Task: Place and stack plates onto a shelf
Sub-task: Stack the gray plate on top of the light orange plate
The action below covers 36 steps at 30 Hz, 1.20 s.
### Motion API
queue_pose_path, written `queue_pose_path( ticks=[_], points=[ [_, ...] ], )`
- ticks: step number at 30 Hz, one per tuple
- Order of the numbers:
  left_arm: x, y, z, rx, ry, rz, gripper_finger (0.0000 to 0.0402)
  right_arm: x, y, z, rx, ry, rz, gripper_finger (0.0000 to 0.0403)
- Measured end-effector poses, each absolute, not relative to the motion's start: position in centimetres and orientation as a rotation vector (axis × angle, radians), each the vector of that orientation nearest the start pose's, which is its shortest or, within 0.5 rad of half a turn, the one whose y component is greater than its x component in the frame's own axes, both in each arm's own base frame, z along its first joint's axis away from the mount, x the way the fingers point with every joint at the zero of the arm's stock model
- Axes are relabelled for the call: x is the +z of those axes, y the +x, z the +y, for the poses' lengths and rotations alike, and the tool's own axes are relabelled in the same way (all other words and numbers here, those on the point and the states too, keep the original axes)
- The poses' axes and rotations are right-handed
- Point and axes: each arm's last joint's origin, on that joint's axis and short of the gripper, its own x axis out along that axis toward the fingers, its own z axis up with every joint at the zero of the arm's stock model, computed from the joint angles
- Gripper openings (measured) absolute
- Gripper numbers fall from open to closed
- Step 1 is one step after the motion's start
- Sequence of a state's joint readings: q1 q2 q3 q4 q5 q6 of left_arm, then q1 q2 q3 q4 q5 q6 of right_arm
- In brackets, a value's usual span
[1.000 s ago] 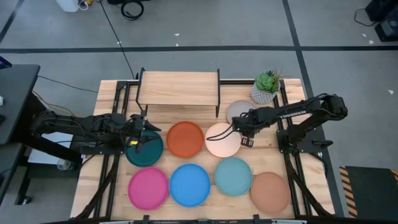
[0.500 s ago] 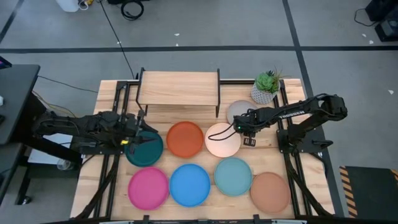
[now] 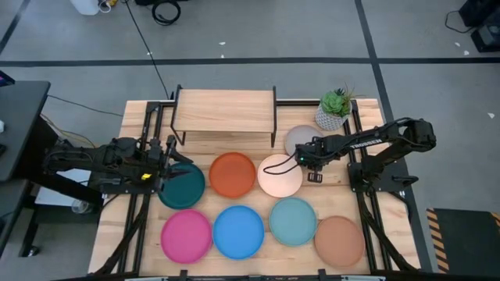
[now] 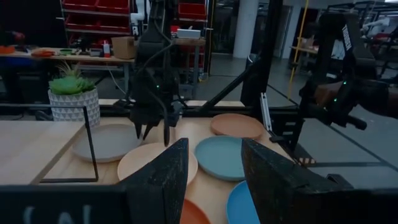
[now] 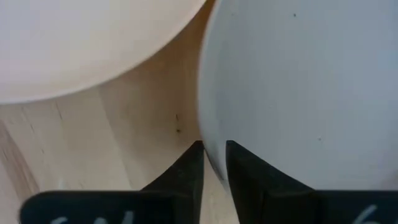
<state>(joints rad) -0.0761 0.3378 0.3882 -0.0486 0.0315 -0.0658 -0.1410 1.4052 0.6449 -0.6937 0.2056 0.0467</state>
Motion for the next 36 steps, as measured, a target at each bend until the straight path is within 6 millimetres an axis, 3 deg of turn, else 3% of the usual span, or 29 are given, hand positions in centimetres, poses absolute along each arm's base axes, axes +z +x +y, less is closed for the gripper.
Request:
queue_pose_path(
  ticks=[7,12,18,29,32,36],
  points=[
    [26.3,10.9,-0.9,-0.108,-0.089,0.002,0.0157,14.3,20.3,-3.0,-0.310,0.061,1.454,0.0018],
    [26.3,10.9,-0.9,-0.107,-0.093,0.003,0.0157,14.6,20.4,-2.3,-0.344,0.140,1.465,0.0019],
    [26.4,10.9,-0.9,-0.107,-0.098,0.002,0.0157,16.8,21.1,-1.1,-0.391,0.194,1.496,0.0021],
    [26.4,10.9,-0.9,-0.104,-0.114,0.003,0.0157,22.6,25.1,4.0,-0.239,0.139,1.219,0.0022],
    [26.4,10.9,-0.9,-0.103,-0.114,0.003,0.0157,23.0,26.2,5.5,-0.166,0.109,1.145,0.0022],
    [26.3,10.9,-0.9,-0.090,-0.118,0.003,0.0157,21.8,28.7,7.3,-0.120,0.028,1.196,0.0023]
  ],
)
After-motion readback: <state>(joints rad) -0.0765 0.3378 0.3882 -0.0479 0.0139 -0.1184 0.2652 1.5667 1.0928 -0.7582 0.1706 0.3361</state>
